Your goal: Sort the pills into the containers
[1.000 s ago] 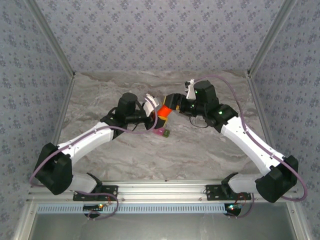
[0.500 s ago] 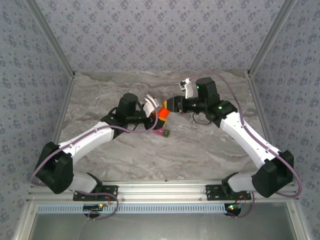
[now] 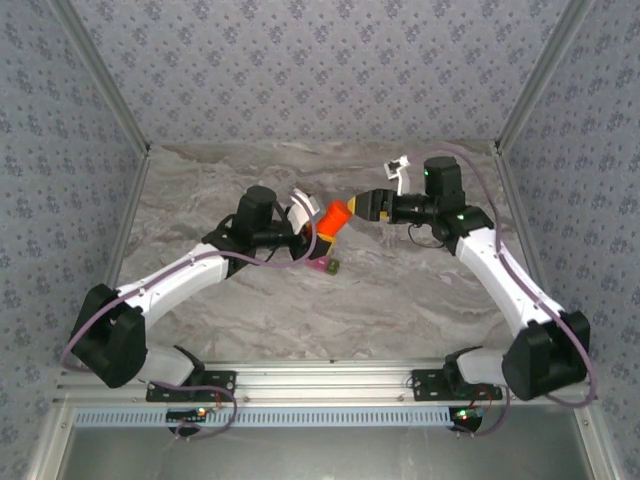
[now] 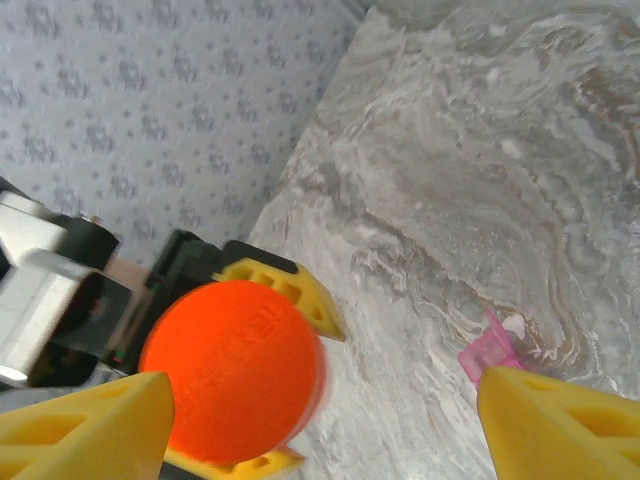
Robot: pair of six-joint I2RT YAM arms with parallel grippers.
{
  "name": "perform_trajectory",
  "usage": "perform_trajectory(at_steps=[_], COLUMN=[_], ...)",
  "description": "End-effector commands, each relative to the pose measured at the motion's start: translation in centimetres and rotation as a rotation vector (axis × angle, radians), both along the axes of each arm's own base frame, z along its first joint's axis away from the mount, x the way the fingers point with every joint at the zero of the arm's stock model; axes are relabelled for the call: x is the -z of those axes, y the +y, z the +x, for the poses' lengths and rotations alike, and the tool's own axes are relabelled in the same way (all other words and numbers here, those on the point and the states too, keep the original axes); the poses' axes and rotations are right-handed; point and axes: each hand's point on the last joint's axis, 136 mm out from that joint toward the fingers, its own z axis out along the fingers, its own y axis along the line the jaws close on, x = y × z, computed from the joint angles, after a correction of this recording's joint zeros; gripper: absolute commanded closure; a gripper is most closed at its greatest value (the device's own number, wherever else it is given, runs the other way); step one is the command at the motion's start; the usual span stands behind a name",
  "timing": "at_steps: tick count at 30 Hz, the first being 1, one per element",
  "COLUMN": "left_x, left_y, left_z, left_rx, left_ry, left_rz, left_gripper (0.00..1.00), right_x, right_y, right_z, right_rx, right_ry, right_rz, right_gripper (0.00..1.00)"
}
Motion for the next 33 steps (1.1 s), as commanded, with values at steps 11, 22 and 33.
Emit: perform_trajectory(at_steps=[11,22,33], left_x=[-3.6,-3.6,-3.9], left_y=[-0.5,-0.6,-0.7], left_z=[-0.1,-0.2,-0.2], left_rx=[0.036,0.038,0.043], left_ry=[-0.076,-0.069,-0.077], left_rz=[-0.057,-0.065,-0.071], left_gripper=[1.00,1.00,1.00], right_x=[-1.4,-0.7,-0.3], right_y=[2.5,4.1,5.2], right_z=[-0.3,-0.7,-1.6], right_rx=[0.251,0.204,-0.064], right_ry=[0.119,0.136,-0.052], right_rz=[-0.069,-0.074,-0.115], right_gripper=[0.13,0.28,0.57])
